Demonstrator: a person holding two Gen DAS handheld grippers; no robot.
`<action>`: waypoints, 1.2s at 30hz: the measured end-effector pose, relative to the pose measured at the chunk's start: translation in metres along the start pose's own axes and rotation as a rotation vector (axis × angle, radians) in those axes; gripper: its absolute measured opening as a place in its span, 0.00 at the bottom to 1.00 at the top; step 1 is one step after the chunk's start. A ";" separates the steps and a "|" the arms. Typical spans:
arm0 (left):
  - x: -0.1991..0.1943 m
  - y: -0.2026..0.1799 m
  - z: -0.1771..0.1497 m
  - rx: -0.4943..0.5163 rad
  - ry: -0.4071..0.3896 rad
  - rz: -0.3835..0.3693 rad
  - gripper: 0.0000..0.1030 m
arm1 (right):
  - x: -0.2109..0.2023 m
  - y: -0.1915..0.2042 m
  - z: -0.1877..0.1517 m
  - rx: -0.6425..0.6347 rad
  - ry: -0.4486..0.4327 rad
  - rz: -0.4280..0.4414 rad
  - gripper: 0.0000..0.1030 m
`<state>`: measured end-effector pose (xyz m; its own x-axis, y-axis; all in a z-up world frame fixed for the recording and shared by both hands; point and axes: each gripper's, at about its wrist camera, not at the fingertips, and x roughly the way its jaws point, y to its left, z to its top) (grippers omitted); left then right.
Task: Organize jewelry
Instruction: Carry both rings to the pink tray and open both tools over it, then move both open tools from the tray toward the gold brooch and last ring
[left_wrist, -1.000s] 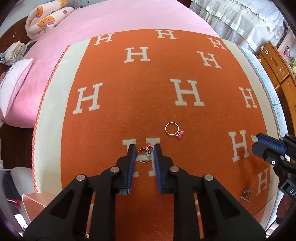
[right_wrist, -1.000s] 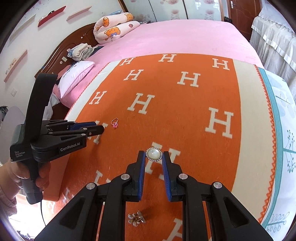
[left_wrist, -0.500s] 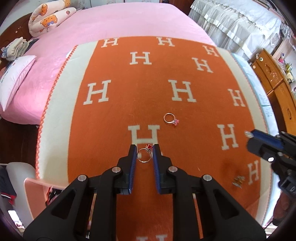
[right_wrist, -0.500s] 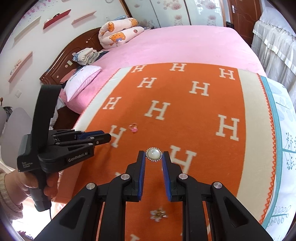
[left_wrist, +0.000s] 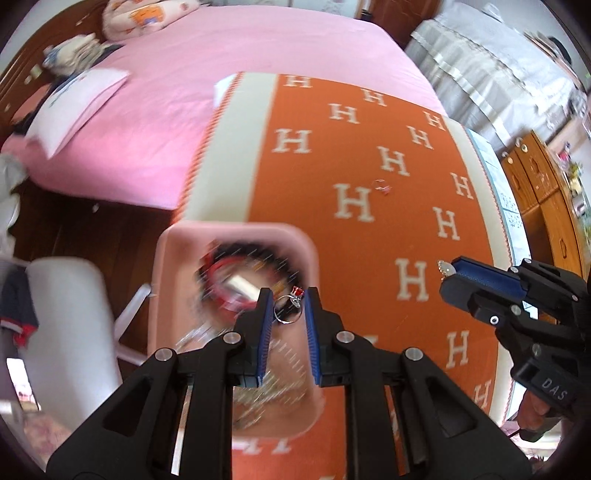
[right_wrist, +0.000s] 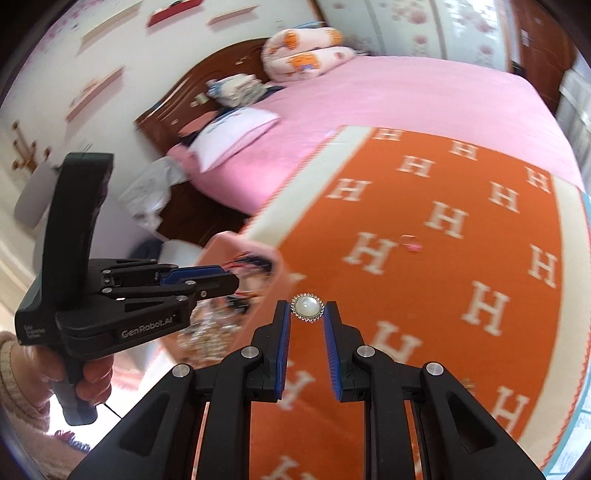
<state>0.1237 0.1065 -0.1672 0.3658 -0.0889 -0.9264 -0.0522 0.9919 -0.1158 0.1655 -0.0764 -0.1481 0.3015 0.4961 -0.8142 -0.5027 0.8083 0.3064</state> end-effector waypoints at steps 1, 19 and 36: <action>-0.005 0.009 -0.006 -0.012 0.005 0.003 0.14 | 0.001 0.012 0.000 -0.021 0.005 0.008 0.17; -0.011 0.071 -0.047 -0.042 0.047 0.026 0.14 | 0.064 0.155 -0.026 -0.294 0.174 0.037 0.17; -0.005 0.061 -0.066 0.078 0.086 0.042 0.49 | 0.086 0.148 -0.041 -0.298 0.250 -0.029 0.23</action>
<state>0.0575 0.1610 -0.1930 0.2840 -0.0516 -0.9574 0.0084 0.9986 -0.0513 0.0840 0.0731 -0.1924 0.1303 0.3524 -0.9267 -0.7211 0.6752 0.1553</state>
